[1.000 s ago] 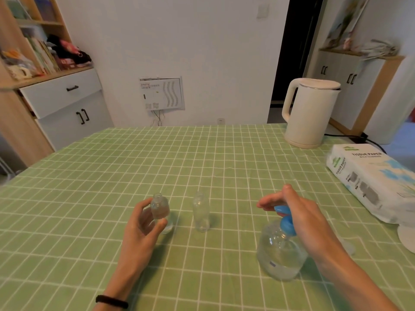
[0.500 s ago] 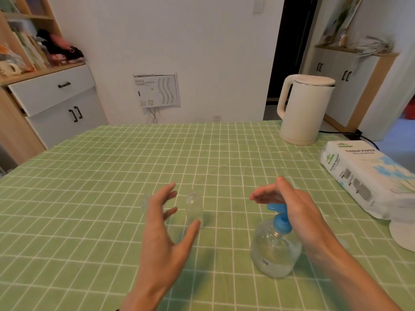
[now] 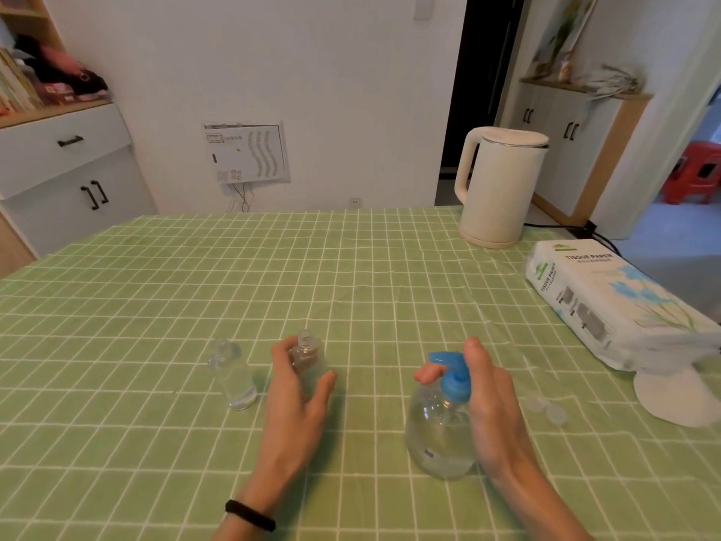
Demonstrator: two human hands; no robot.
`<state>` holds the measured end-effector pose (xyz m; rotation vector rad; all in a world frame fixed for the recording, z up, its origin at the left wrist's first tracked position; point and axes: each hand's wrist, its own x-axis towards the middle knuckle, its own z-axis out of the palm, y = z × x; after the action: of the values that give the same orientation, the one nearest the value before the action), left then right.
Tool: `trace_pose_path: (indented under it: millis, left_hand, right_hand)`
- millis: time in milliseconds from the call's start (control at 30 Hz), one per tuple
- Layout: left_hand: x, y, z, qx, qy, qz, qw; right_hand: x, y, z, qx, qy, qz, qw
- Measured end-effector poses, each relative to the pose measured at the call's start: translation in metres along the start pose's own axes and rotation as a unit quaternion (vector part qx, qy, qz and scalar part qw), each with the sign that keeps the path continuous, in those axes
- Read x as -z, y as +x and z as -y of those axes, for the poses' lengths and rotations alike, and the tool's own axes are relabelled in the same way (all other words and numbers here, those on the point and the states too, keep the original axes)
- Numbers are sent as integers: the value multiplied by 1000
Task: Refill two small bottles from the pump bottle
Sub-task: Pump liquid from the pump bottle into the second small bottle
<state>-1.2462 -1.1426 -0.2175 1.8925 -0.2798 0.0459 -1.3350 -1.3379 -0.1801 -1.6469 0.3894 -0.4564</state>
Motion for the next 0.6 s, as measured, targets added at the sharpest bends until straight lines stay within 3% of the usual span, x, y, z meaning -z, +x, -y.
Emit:
trace_pose_path:
  millis: [300, 600]
  left_hand:
    - [-14, -18, -19, -69, -56, 34, 995]
    - [-33, -31, -38, -145, -45, 67, 986]
  right_hand:
    - [-8, -1, -3, 40, -13, -64, 997]
    - [-8, 1, -9, 62, -18, -65, 996]
